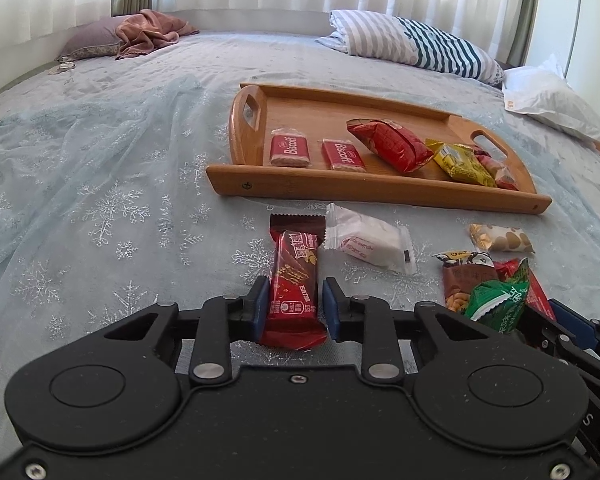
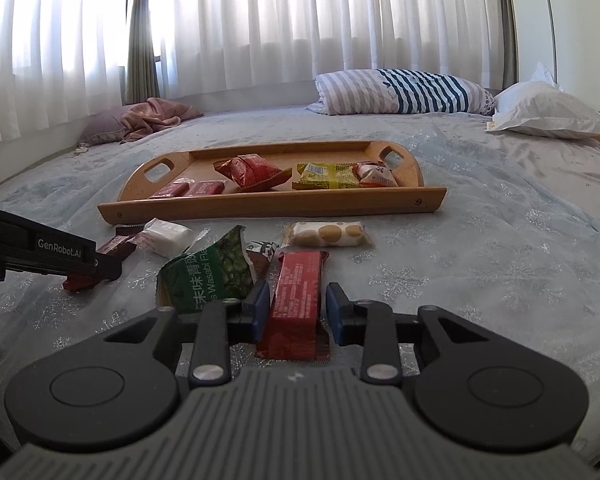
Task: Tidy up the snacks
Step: 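Grasp a dark red chocolate bar with the left tool while the right tool grasps a red bar, then carry the chocolate bar with the left tool while the right tool carries the red bar onto the tray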
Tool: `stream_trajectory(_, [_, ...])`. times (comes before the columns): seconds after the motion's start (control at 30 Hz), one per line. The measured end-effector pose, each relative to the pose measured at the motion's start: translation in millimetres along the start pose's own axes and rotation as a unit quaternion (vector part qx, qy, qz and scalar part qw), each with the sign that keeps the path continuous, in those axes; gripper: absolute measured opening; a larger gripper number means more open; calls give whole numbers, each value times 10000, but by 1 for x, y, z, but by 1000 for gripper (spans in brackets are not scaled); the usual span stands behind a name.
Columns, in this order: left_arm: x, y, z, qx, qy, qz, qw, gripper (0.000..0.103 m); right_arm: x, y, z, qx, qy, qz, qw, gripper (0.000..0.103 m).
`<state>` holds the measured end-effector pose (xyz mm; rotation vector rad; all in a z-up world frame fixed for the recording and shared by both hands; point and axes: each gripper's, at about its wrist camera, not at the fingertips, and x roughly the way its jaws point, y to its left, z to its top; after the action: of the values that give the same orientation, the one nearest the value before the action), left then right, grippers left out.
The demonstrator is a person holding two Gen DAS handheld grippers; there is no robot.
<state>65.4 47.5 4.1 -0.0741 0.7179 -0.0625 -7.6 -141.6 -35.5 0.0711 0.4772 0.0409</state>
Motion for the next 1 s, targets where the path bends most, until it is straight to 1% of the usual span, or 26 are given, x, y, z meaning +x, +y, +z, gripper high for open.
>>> stream_trajectory(0.27, [1,-1,-1,8,-16,32,10000,25,4,3,-2,-77,10,-42,10000,34])
stream_trajectory(0.53, [0,-7,-3,195,-87,143,9997,23,7,4,-5,-171,6,-25,9999,33])
stream_trajectory(0.7, [-1,-9,-2,173,-102,122,9997,23,8,7,-5,-281,-22,-35,9996,33])
stream_trajectory(0.8, [-3,-8,-1,119,-107,102,9998,23,8,5,-3,-251,-7,-21,9997,30])
stream_trajectory(1.0, [-11,-6,5,98,-259,168,9995,23,6,0,3,-167,15,64,9998,29])
